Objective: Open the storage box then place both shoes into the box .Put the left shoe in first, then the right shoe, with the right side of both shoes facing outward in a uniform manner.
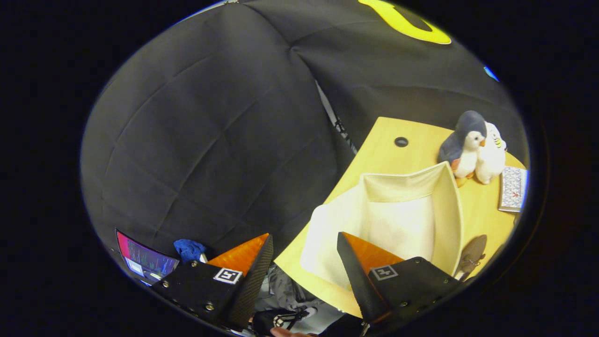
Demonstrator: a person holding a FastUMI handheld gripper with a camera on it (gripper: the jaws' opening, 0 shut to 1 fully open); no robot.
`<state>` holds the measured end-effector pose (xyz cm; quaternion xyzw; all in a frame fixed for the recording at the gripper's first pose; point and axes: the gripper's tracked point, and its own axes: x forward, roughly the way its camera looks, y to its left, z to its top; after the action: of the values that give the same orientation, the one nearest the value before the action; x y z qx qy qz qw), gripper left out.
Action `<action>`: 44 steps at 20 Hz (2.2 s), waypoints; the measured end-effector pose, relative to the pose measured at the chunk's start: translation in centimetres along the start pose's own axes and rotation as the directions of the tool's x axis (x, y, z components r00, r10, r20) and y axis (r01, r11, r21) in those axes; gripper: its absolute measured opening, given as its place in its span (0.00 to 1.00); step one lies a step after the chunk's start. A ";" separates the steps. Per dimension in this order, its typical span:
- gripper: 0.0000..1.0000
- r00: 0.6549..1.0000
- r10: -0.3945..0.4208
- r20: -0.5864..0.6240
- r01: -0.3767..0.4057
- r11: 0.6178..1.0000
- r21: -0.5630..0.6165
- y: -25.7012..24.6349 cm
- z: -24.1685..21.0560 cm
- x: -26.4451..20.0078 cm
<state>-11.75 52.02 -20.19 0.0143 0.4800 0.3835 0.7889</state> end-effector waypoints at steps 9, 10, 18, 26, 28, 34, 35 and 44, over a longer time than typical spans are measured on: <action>0.85 0.983 -0.169 0.069 0.160 0.981 0.112 -15.5 -2.7 -8.9; 0.85 0.979 -0.190 0.071 0.181 0.976 0.119 -17.1 -3.1 -9.7; 0.85 0.946 -0.323 0.015 0.313 0.924 0.219 -27.4 -8.4 -13.1; 0.84 0.917 -0.374 -0.136 0.398 0.871 0.288 -34.5 -15.6 -12.5; 0.84 0.911 -0.371 -0.179 0.410 0.864 0.294 -35.6 -17.5 -11.9; 0.82 0.898 -0.332 -0.290 0.417 0.851 0.319 -37.1 -21.5 -10.1; 0.82 0.893 -0.331 -0.304 0.422 0.850 0.314 -37.4 -22.1 -9.8; 0.80 0.853 -0.324 -0.408 0.463 0.832 0.307 -39.6 -23.9 -6.2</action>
<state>-8.25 11.97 -43.93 0.0057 0.6678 0.1021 0.7373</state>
